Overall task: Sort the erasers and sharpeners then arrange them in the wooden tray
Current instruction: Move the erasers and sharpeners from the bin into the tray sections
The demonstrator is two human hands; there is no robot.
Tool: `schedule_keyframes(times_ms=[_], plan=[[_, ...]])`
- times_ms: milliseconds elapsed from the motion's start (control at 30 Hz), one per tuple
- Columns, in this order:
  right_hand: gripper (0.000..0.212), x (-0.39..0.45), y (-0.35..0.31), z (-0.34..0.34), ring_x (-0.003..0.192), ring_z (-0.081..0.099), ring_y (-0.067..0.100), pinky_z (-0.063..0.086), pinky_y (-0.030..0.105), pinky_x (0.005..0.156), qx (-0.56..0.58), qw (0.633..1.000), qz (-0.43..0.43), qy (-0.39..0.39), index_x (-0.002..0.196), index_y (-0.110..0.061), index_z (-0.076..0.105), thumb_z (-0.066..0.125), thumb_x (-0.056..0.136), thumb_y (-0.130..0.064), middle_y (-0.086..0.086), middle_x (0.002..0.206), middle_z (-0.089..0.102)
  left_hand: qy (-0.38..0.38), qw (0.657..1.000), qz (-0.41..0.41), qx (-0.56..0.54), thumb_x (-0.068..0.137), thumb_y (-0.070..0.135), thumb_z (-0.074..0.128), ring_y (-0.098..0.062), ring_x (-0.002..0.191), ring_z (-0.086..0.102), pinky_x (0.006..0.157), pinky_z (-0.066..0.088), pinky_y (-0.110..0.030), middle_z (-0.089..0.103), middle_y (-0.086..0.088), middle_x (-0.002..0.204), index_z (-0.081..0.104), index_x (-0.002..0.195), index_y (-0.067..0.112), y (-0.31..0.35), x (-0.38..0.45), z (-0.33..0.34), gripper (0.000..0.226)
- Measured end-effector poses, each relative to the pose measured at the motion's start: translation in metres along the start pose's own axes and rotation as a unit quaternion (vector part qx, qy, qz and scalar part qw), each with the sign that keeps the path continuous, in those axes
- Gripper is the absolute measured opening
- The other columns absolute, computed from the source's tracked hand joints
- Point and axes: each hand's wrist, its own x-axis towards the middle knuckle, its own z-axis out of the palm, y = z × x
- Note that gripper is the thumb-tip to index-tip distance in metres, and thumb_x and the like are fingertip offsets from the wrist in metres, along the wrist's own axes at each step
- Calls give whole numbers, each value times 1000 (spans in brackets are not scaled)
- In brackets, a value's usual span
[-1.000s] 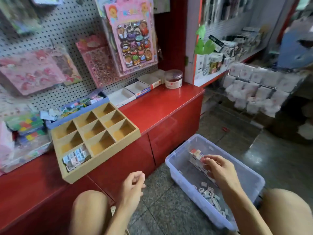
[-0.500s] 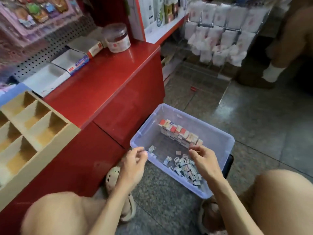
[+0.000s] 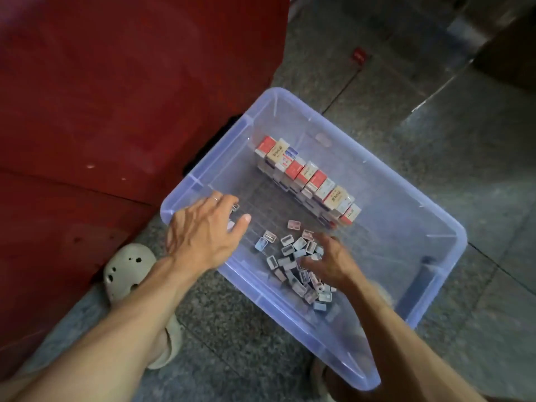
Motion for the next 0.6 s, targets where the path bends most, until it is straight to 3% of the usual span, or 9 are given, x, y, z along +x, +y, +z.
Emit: schedule_keyframes(times_ms=[133, 200, 300, 400, 533, 600], plan=[[107, 29, 24, 29, 134, 37, 42, 40, 50, 110, -52, 995, 83, -18, 152, -28, 23, 86, 67, -44, 16, 150, 27, 63, 998, 6, -1, 86, 60, 38, -25, 87, 67, 63, 45, -33, 70, 3, 97, 63, 111, 25, 1, 1, 5, 49], [113, 30, 26, 50, 135, 30, 45, 36, 50, 110, -76, 992, 96, 0, 152, -26, 22, 89, 64, -47, 18, 151, 19, 74, 997, 2, -2, 86, 58, 42, -26, 83, 67, 61, 45, -34, 70, 3, 92, 64, 108, 25, 1, 2, 6, 45], [106, 31, 21, 78, 128, 35, 44, 41, 55, 100, -138, 983, 89, 79, 147, -25, 28, 83, 64, -61, 17, 149, 20, 95, 995, -1, -11, 85, 54, 48, -28, 77, 66, 59, 47, -35, 70, 0, 85, 65, 104, 24, 2, 2, 7, 40], [93, 42, 14, 90, 123, 42, 37, 43, 50, 92, -189, 974, 40, 120, 145, -26, 34, 77, 71, -61, 15, 148, 30, 104, 995, 0, -15, 84, 50, 52, -30, 74, 66, 61, 48, -36, 70, -1, 83, 66, 102, 22, 3, 1, 8, 36], [78, 58, 0, 89, 124, 44, 39, 44, 49, 94, -110, 981, -95, 130, 144, -20, 42, 76, 79, -47, 18, 145, 34, 104, 994, 1, -24, 84, 50, 52, -29, 78, 67, 67, 51, -39, 70, 0, 86, 65, 101, 23, 2, 1, 10, 35], [80, 61, 0, 87, 126, 43, 39, 45, 48, 101, -43, 982, -141, 116, 148, -20, 37, 72, 82, -50, 20, 146, 34, 104, 994, 4, -22, 84, 50, 51, -28, 79, 67, 68, 50, -38, 70, 1, 87, 65, 101, 23, 1, 1, 11, 35]])
